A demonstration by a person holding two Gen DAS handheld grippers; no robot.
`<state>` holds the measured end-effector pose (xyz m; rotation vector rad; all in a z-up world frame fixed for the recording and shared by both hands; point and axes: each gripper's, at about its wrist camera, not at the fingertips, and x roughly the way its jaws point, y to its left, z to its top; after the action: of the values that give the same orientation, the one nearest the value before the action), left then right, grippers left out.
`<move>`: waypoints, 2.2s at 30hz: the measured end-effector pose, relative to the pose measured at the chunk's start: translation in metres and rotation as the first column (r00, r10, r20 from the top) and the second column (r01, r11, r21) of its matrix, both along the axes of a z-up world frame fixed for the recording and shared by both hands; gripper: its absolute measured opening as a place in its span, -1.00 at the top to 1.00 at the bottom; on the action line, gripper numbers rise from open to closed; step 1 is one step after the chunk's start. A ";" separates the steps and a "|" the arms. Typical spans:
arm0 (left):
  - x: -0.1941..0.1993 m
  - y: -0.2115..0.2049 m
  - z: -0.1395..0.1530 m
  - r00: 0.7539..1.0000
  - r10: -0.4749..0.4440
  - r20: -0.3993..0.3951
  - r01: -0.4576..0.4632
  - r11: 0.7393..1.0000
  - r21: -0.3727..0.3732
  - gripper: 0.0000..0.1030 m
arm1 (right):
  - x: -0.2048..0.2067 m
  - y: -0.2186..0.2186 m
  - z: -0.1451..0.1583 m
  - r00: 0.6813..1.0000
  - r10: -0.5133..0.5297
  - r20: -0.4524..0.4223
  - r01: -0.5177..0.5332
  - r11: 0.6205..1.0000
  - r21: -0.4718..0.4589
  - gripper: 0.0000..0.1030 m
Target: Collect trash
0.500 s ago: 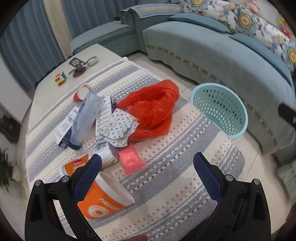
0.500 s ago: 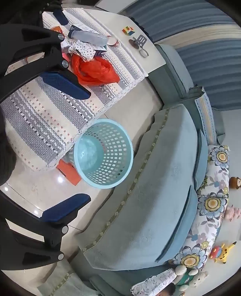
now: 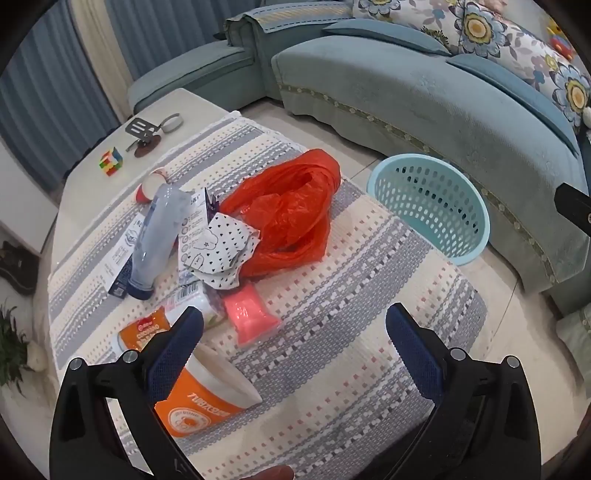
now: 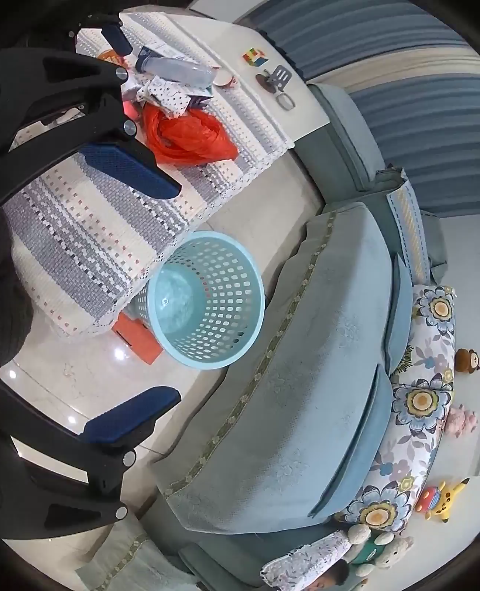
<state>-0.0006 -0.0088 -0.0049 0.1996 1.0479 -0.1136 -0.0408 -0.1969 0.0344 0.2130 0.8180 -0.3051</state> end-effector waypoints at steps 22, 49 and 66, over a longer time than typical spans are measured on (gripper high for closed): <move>0.006 0.004 -0.004 1.000 0.024 -0.015 -0.024 0.999 -0.026 -0.86 | -0.024 -0.012 0.027 0.975 -0.143 0.168 0.155 0.986 -0.062 -0.88; 0.005 0.006 -0.008 1.000 0.024 -0.018 -0.024 1.000 -0.009 -0.86 | 0.001 0.040 0.008 0.996 -0.013 0.089 0.036 0.965 -0.259 -0.88; 0.005 0.002 -0.008 0.999 0.013 -0.031 -0.013 1.000 -0.009 -0.86 | 0.011 0.019 -0.005 0.992 0.117 0.051 -0.121 0.988 0.093 -0.88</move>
<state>0.0044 -0.0064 -0.0130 0.1827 1.0796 -0.1102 -0.0299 -0.1782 0.0289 0.2591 0.7976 -0.1485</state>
